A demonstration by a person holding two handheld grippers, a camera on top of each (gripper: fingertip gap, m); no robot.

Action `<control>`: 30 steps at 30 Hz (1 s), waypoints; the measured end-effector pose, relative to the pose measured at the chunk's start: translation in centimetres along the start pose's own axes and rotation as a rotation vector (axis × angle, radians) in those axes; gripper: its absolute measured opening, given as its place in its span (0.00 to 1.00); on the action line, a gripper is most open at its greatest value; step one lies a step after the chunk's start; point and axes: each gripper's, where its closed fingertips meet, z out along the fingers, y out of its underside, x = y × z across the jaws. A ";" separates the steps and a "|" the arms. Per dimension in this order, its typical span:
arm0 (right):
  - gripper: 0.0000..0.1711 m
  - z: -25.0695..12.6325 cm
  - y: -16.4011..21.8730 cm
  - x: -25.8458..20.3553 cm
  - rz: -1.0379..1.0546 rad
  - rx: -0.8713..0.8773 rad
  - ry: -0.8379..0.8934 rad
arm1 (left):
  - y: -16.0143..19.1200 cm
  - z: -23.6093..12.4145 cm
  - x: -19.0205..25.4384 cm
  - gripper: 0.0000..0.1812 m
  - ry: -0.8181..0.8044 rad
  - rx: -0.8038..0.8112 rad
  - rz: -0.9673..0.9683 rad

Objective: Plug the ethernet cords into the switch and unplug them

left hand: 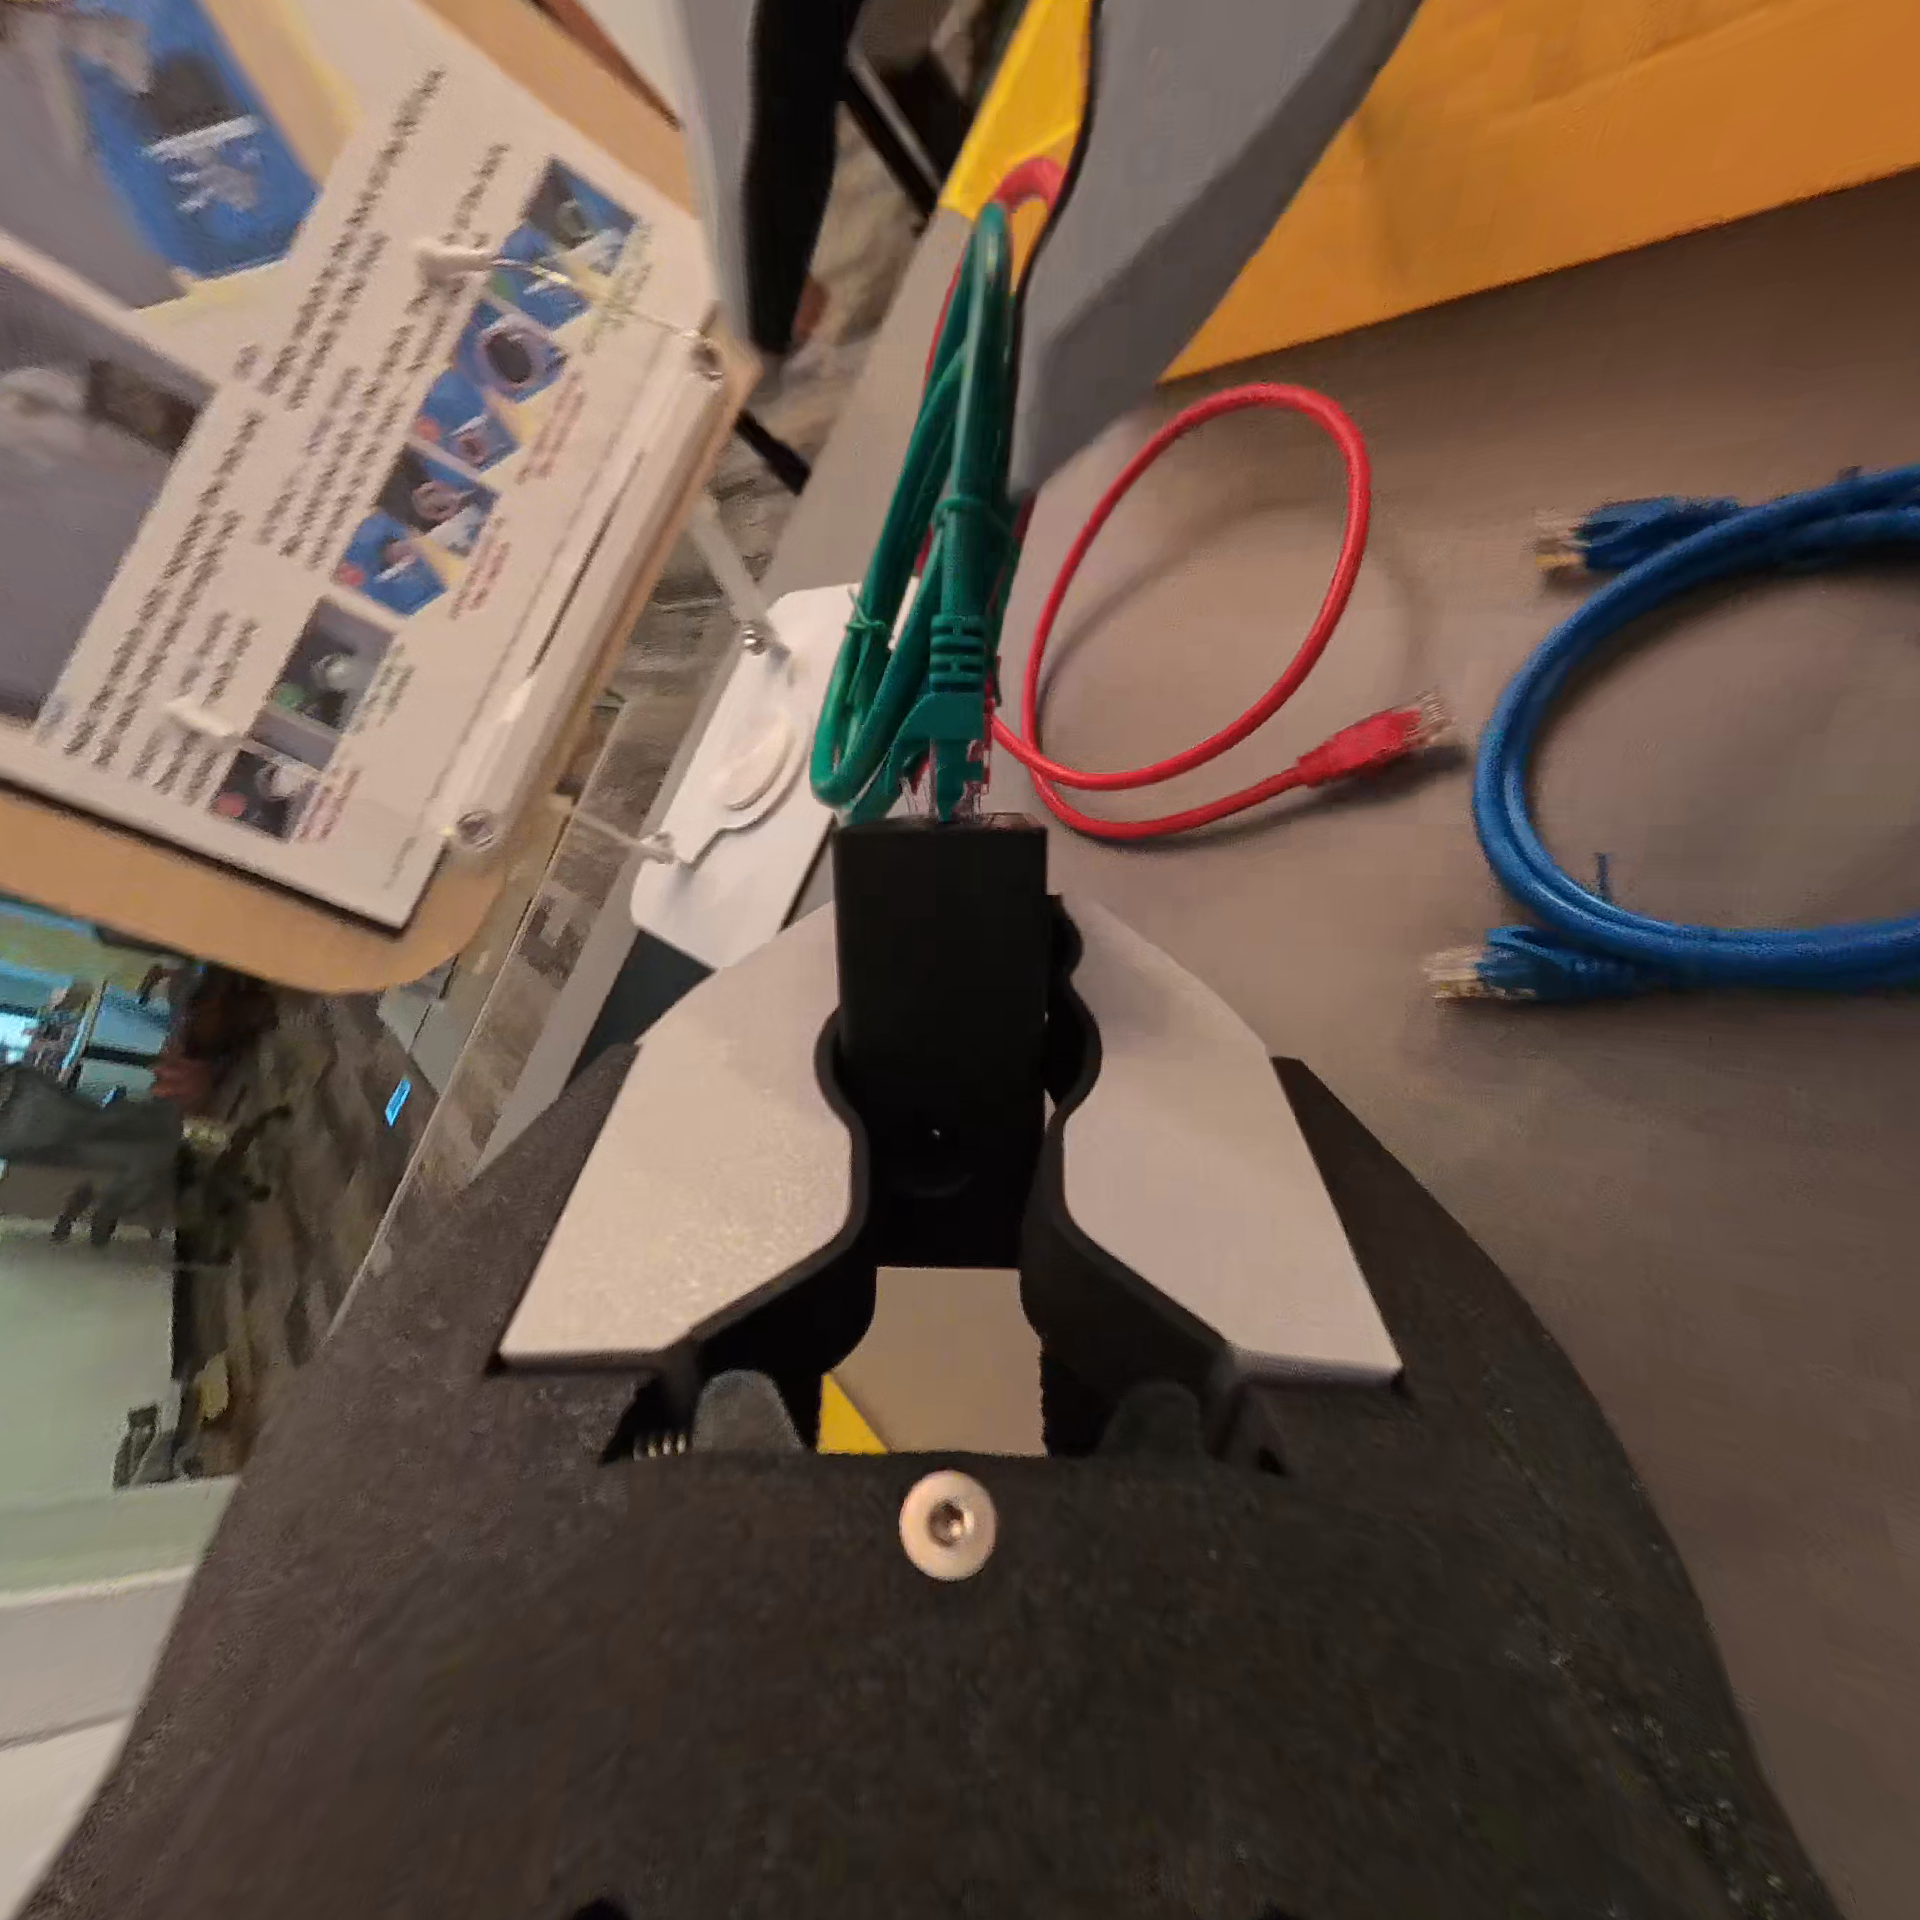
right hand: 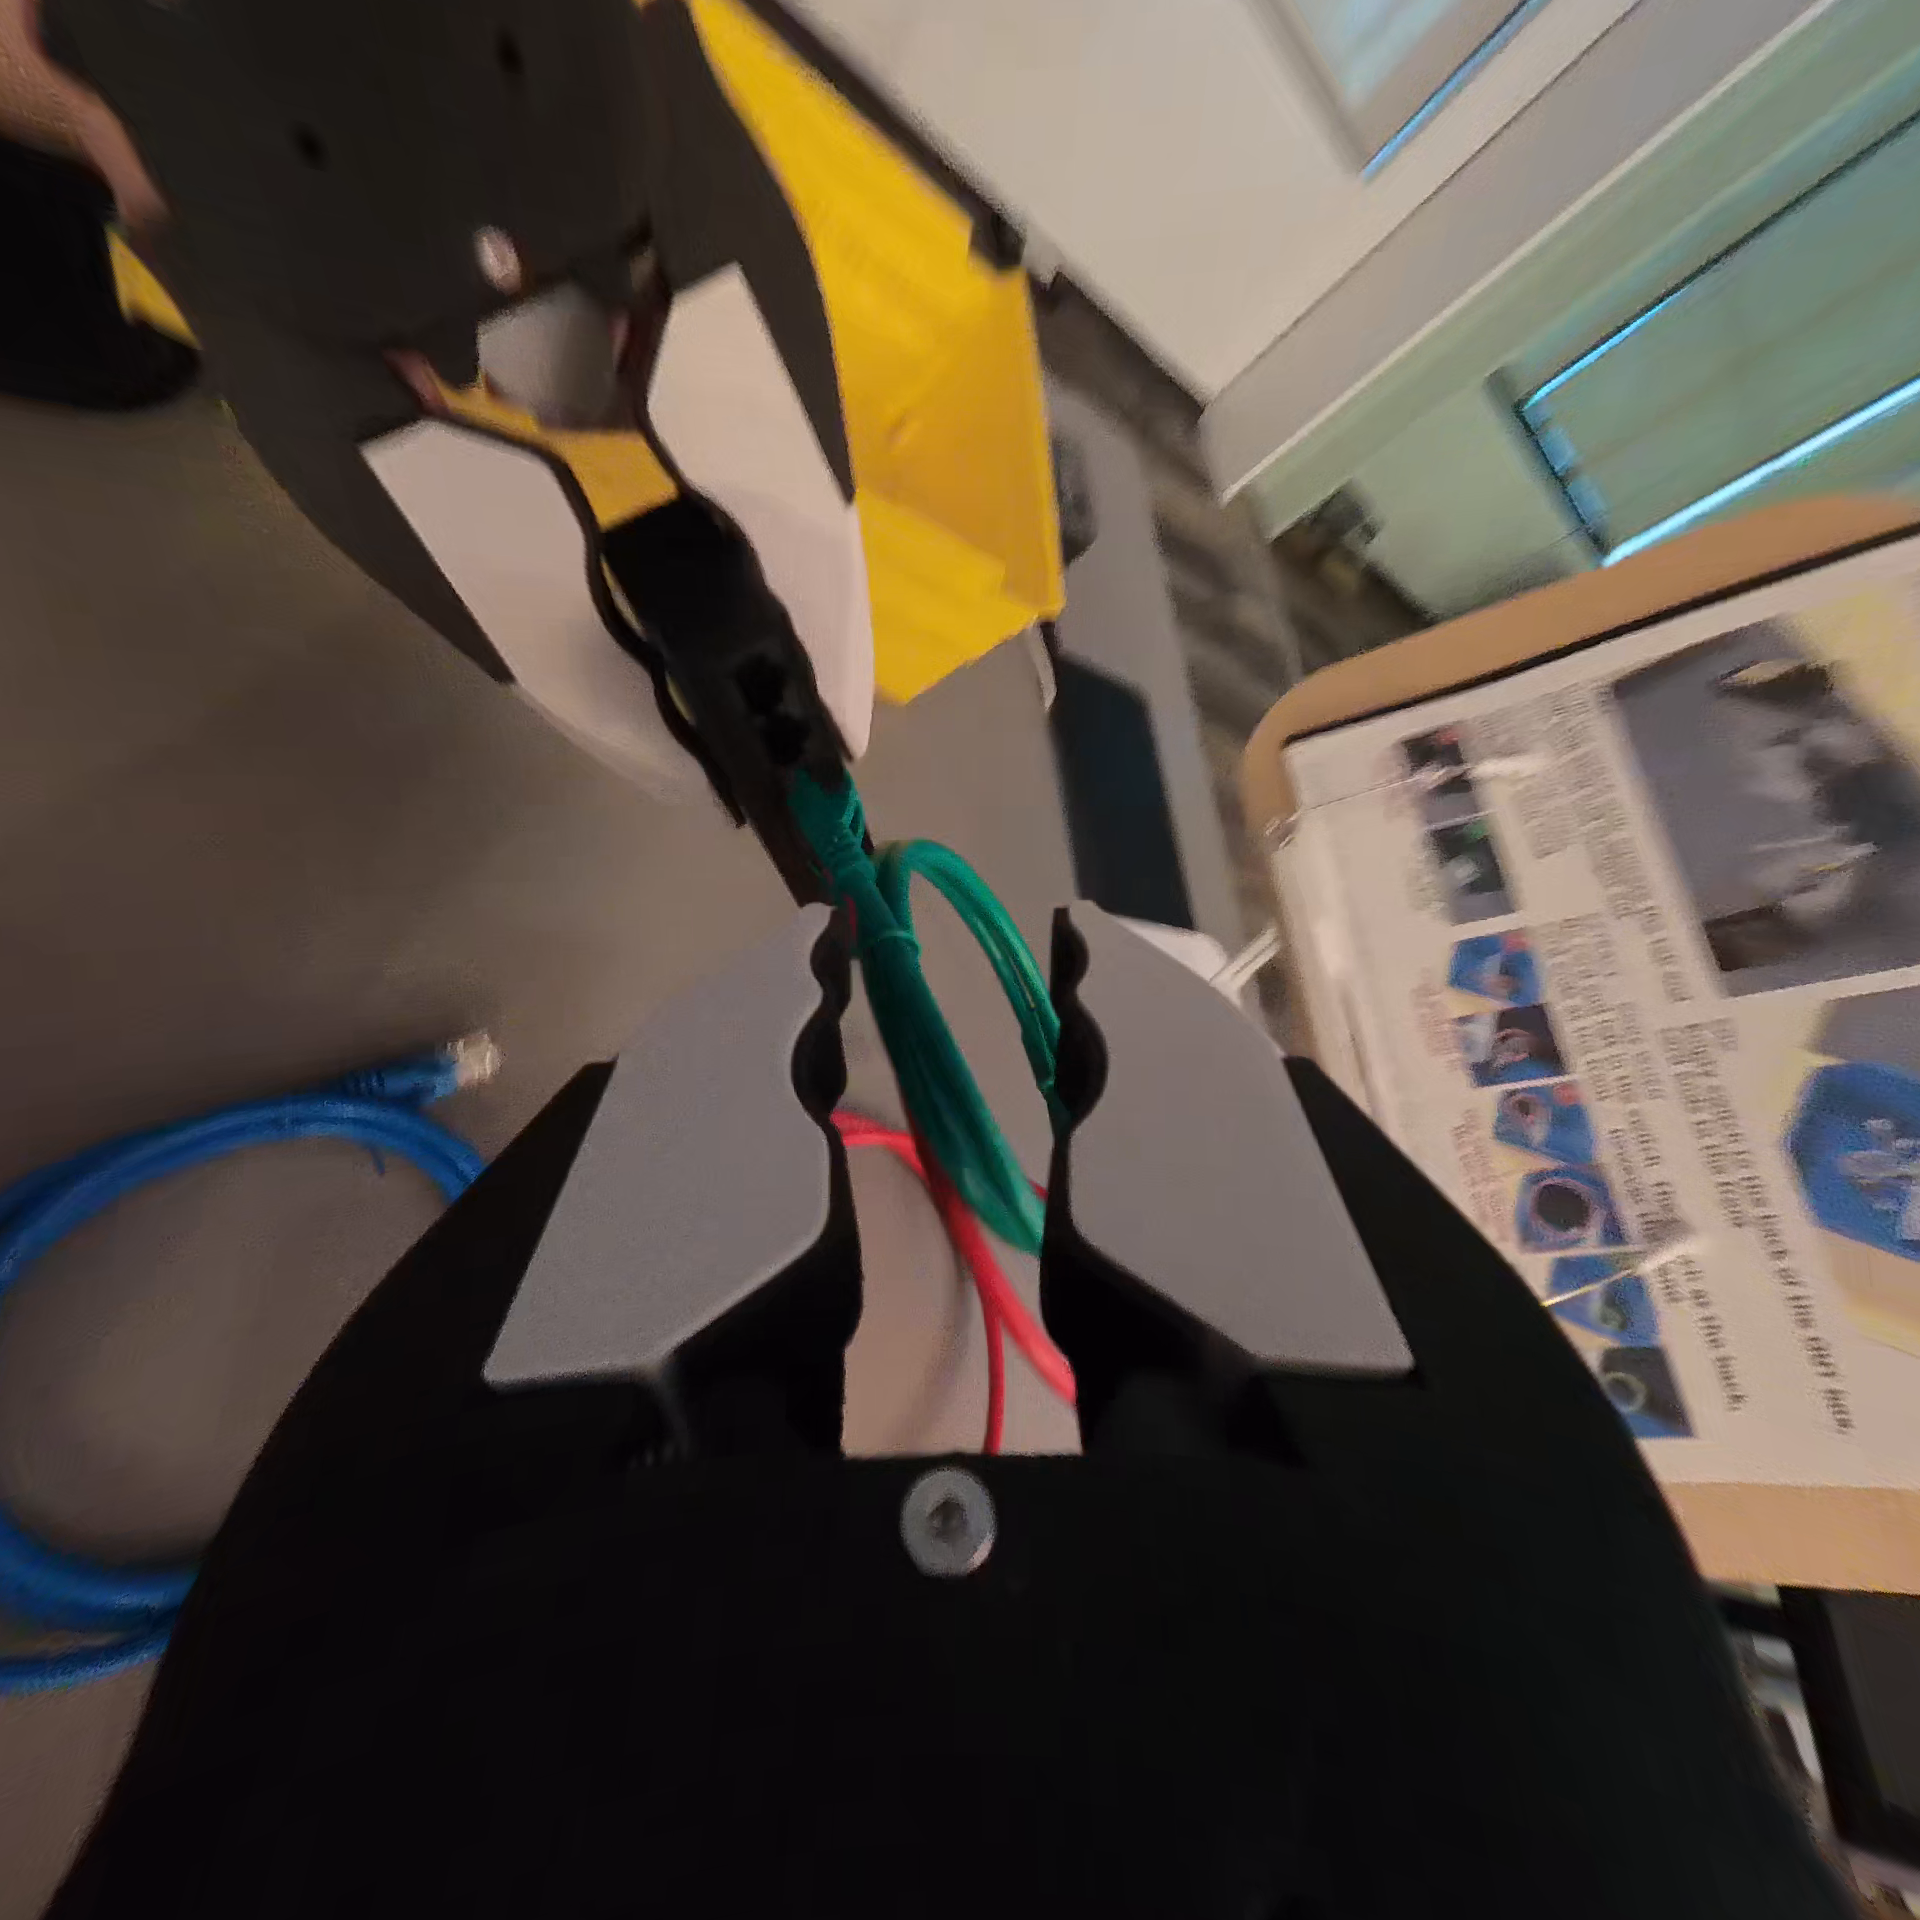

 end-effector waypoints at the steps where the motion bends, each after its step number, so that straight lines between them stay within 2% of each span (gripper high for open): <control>1: 0.20 -0.9 -1.2 0.5 0.007 0.066 0.020 | 0.1 -0.4 -0.7 0.17 -0.029 0.004 -0.036; 2: 0.14 -1.8 -2.5 0.3 0.014 0.148 0.004 | 0.0 -0.8 -1.4 0.17 -0.054 0.005 -0.067; 4: 0.03 -3.6 -4.9 -2.0 0.005 0.330 -0.152 | -0.8 -1.8 -2.5 0.17 -0.109 0.028 -0.082; 6: 0.01 -4.3 -5.6 -4.1 0.022 0.420 -0.309 | -2.4 -2.9 -3.1 0.17 -0.115 0.097 -0.113; 10: 0.10 -1.5 -3.3 -3.9 0.100 0.337 -0.309 | -6.5 -5.1 -3.5 0.17 -0.051 0.278 -0.226; 12: 0.23 -0.5 -3.3 -2.7 0.180 0.368 -0.250 | -8.8 -6.1 -3.3 0.17 -0.002 0.368 -0.263; 14: 0.39 -0.6 -4.6 -1.1 0.276 0.471 -0.172 | -10.9 -6.9 -3.0 0.17 0.051 0.442 -0.294; 16: 0.38 -2.2 -6.7 0.0 0.353 0.628 -0.147 | -12.7 -7.5 -2.7 0.17 0.111 0.503 -0.307; 18: 0.25 -4.2 -8.0 0.1 0.370 0.726 -0.184 | -14.2 -7.9 -2.5 0.17 0.166 0.562 -0.321; 19: 0.23 -5.0 -8.2 0.2 0.368 0.742 -0.203 | -14.7 -8.1 -2.4 0.16 0.207 0.587 -0.332; 23: 0.18 -5.8 -7.5 0.1 0.350 0.633 -0.266 | -15.1 -7.7 -1.9 0.17 0.330 0.592 -0.325; 24: 0.18 -5.8 -7.2 -0.2 0.309 0.600 -0.259 | -14.9 -7.5 -1.6 0.20 0.348 0.580 -0.320; 26: 0.18 -5.8 -6.8 -0.7 0.241 0.555 -0.254 | -14.2 -6.8 -1.0 0.34 0.372 0.539 -0.320; 27: 0.18 -5.8 -6.6 -0.8 0.223 0.536 -0.255 | -13.8 -6.4 -0.5 0.37 0.377 0.515 -0.306; 30: 0.17 -5.7 -5.9 -1.0 0.148 0.473 -0.223 | -12.4 -5.3 0.7 0.28 0.340 0.445 -0.182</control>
